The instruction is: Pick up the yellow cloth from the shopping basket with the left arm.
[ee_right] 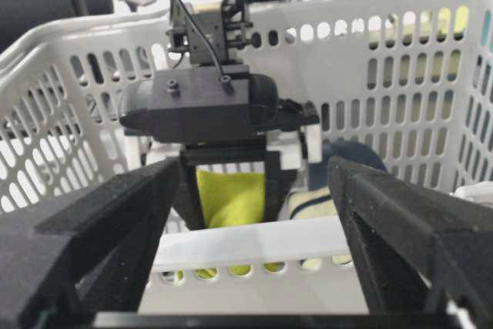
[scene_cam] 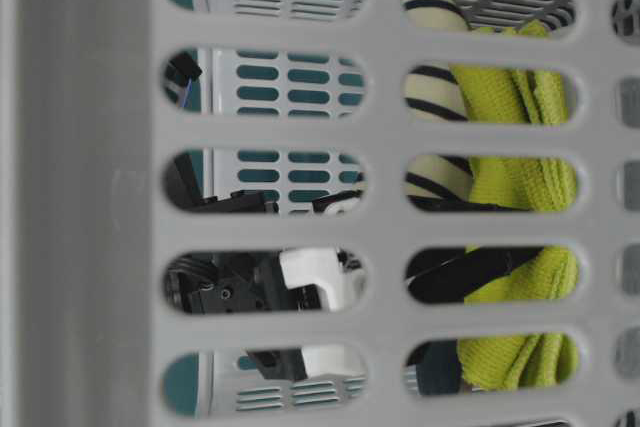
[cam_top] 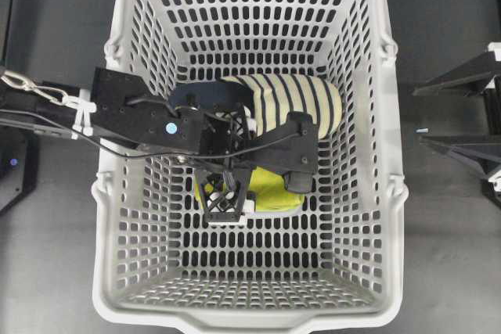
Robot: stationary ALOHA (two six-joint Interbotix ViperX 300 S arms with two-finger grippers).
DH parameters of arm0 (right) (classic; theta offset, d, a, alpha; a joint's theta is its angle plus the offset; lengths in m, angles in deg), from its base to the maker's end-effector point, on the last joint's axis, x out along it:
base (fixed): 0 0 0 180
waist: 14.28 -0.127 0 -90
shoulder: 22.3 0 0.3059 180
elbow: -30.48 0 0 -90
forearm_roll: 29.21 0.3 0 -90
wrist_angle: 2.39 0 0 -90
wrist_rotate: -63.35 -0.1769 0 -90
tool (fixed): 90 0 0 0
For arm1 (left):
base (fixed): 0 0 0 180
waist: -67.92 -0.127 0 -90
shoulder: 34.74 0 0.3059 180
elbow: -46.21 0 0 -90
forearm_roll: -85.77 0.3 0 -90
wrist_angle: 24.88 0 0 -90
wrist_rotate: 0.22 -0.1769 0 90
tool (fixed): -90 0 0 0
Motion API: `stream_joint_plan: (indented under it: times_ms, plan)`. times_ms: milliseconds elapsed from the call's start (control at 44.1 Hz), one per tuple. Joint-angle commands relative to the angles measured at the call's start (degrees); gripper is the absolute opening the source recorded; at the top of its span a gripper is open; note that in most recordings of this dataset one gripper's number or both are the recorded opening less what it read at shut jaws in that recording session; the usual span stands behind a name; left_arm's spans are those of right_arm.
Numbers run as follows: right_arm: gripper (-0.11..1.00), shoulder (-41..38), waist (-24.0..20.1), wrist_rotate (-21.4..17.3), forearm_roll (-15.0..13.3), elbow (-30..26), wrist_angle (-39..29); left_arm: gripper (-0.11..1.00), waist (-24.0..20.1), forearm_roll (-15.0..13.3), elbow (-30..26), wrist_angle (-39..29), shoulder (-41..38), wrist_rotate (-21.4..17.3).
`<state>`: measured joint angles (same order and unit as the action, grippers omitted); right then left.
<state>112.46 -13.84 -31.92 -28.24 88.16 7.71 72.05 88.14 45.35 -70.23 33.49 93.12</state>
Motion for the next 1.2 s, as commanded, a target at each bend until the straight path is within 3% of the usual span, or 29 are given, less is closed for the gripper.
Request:
stream_joint_plan:
  times_ms: [0,159,204,453,861,1178]
  plan:
    - [0.75,-0.3,0.1,-0.1,0.2,-0.4,0.3,0.6,0.4,0.2,-0.3,-0.2,0.0,-0.1]
    - [0.75,-0.3,0.2,-0.1,0.2,-0.2,0.3,0.19,0.5,0.2,-1.1,-0.4,0.2,-0.2]
    - [0.75,-0.3,0.2,-0.1,0.2,-0.2,0.3,0.14,0.4,0.2,-1.4,-0.4,0.4,-0.2]
    - [0.75,-0.2,0.2,-0.2,0.2,-0.1,0.3,0.14,0.4,0.2,-5.6,-3.2,3.5,-0.4]
    - [0.75,0.0,0.2,-0.2,0.2,0.1,0.3,0.14,0.5,0.2,-22.1,-21.2,8.3,-0.3]
    - [0.75,0.4,0.2,-0.3,0.2,0.1,0.3,0.14,0.3,0.2,-22.6,-23.6,8.3,-0.3]
